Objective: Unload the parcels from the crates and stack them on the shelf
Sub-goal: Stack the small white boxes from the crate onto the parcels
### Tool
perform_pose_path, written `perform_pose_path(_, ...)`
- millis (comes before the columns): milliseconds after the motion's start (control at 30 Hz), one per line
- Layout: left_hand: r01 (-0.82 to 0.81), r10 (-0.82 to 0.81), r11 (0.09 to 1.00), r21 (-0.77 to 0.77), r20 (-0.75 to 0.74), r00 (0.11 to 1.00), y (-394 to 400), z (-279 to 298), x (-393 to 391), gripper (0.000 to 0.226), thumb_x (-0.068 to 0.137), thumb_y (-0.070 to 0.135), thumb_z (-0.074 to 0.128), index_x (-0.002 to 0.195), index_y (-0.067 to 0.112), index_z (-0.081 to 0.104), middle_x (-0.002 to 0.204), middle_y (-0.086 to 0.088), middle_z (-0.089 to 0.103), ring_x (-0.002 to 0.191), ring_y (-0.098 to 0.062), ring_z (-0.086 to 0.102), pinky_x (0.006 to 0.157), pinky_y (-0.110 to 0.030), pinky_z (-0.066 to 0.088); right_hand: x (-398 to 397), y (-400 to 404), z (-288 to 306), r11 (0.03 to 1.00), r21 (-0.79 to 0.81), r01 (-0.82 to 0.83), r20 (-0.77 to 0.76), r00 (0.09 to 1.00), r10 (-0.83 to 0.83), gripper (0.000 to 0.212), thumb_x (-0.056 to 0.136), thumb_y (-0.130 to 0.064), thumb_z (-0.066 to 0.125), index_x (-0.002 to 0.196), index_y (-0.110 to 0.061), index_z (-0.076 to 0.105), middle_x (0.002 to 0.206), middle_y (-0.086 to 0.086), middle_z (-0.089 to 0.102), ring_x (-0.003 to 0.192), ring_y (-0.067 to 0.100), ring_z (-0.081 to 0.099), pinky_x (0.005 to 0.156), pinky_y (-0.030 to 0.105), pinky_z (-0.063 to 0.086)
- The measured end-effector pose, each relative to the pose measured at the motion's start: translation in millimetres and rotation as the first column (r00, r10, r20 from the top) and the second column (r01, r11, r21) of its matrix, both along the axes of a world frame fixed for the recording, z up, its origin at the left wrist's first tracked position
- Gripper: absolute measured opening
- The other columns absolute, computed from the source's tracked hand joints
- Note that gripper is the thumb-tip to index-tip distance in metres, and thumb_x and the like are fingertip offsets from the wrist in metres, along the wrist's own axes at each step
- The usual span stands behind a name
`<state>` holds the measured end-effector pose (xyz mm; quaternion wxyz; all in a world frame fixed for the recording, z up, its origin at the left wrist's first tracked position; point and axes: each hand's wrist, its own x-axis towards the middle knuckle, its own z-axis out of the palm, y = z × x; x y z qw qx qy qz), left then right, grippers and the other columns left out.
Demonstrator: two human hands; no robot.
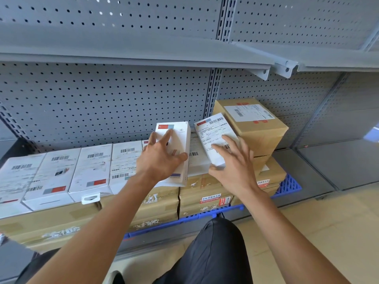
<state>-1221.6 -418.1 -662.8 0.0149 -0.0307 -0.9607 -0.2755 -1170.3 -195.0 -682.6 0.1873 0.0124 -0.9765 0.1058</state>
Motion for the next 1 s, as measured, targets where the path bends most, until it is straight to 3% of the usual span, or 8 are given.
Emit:
perform_pose_path(233, -0.01, 0.01, 1.0, -0.008, 0.025, 1.0, 4, 0, 1, 0.083, 0.083, 0.068, 0.064, 0.154, 0.045, 0.028, 0.153, 0.001, 0.031, 0.129, -0.03, 0.05, 0.09, -0.043, 0.051, -2, 3, 0, 0.996, 0.088, -0.028, 0.056, 0.998, 0.023, 0.057, 0.077, -0.043, 0.073, 0.132, -0.029, 0.063, 0.155, -0.002, 0.037, 0.145, 0.034, 0.019, 0.111, 0.049, 0.025)
perform_pose_path(567, -0.012, 0.012, 1.0, -0.007, 0.033, 0.999, 2, -9, -6, 0.079, 0.08, 0.074, 0.058, 0.15, 0.047, 0.032, 0.152, 0.002, 0.033, 0.128, -0.031, 0.051, 0.093, -0.048, 0.052, -11, 9, -15, 0.999, -0.036, -0.032, 0.037, 0.999, 0.033, 0.058, 0.081, -0.047, 0.068, 0.135, -0.03, 0.058, 0.152, -0.007, 0.038, 0.144, 0.031, 0.023, 0.107, 0.051, 0.033)
perform_pose_path(767, -0.015, 0.015, 1.0, -0.005, 0.032, 0.999, 1, -10, -7, 0.08, 0.082, 0.073, 0.057, 0.152, 0.046, 0.031, 0.154, 0.002, 0.032, 0.13, -0.031, 0.049, 0.092, -0.049, 0.053, -12, 12, -25, 0.978, -0.205, -0.04, 0.005, 0.999, 0.042, 0.058, 0.08, -0.047, 0.06, 0.134, -0.027, 0.062, 0.151, -0.006, 0.042, 0.143, 0.031, 0.025, 0.115, 0.056, 0.027)
perform_pose_path(900, -0.019, 0.019, 1.0, 0.0, 0.031, 0.999, 1, -9, -5, 0.078, 0.084, 0.072, 0.057, 0.152, 0.044, 0.032, 0.151, 0.002, 0.034, 0.129, -0.031, 0.049, 0.091, -0.047, 0.052, -14, 15, -34, 0.981, -0.188, -0.045, 0.016, 0.999, 0.049, 0.056, 0.082, -0.048, 0.059, 0.134, -0.027, 0.06, 0.152, -0.007, 0.04, 0.148, 0.03, 0.02, 0.115, 0.056, 0.026)
perform_pose_path(1000, -0.019, 0.019, 1.0, -0.002, 0.031, 0.999, 1, -9, -4, 0.078, 0.085, 0.07, 0.058, 0.153, 0.043, 0.032, 0.151, 0.001, 0.034, 0.13, -0.032, 0.048, 0.092, -0.047, 0.051, -16, 16, -41, 0.984, -0.161, -0.074, -0.025, 0.997, 0.071, 0.053, 0.083, -0.05, 0.051, 0.128, -0.025, 0.064, 0.146, -0.007, 0.045, 0.146, 0.02, 0.028, 0.108, 0.056, 0.032)
